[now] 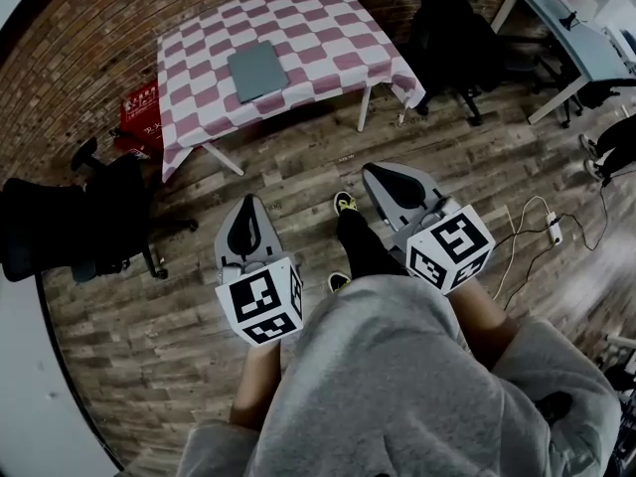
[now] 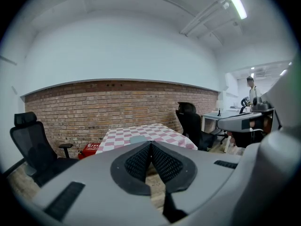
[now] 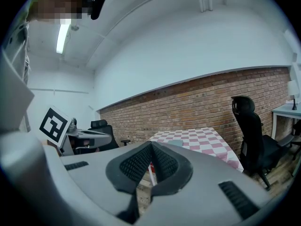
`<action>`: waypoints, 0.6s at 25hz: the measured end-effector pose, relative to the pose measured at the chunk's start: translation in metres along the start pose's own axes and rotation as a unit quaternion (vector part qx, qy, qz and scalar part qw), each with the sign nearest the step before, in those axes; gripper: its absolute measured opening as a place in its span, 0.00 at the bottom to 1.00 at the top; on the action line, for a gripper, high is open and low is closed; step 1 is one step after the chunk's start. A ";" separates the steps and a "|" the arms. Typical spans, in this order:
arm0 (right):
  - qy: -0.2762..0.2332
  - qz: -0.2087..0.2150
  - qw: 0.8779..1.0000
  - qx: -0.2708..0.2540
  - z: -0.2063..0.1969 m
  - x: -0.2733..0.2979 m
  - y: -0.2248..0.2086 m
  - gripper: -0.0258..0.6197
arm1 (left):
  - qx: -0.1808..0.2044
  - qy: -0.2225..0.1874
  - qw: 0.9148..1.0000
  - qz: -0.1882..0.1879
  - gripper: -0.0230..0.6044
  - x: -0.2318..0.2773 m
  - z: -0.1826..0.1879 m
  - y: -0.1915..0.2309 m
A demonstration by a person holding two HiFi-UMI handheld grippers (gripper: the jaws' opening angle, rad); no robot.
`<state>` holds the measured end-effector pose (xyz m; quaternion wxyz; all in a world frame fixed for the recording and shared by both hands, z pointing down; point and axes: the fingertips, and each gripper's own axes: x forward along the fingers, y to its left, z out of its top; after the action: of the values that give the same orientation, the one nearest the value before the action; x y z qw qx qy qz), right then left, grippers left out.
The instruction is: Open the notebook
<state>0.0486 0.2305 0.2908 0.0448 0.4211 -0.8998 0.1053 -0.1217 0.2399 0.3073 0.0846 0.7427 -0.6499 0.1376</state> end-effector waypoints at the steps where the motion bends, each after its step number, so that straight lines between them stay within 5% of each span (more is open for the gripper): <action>1: 0.000 0.000 1.000 0.000 0.000 0.002 -0.002 0.08 | 0.001 0.000 1.000 0.000 0.05 0.003 0.001 0.001; 15: 0.012 -0.001 1.000 0.001 0.008 0.065 -0.055 0.08 | -0.001 0.011 1.000 -0.004 0.05 0.082 0.012 0.012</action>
<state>0.0490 0.1454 0.3029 0.0556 0.4208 -0.8986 0.1111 -0.1233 0.1578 0.3211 0.0933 0.7435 -0.6463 0.1444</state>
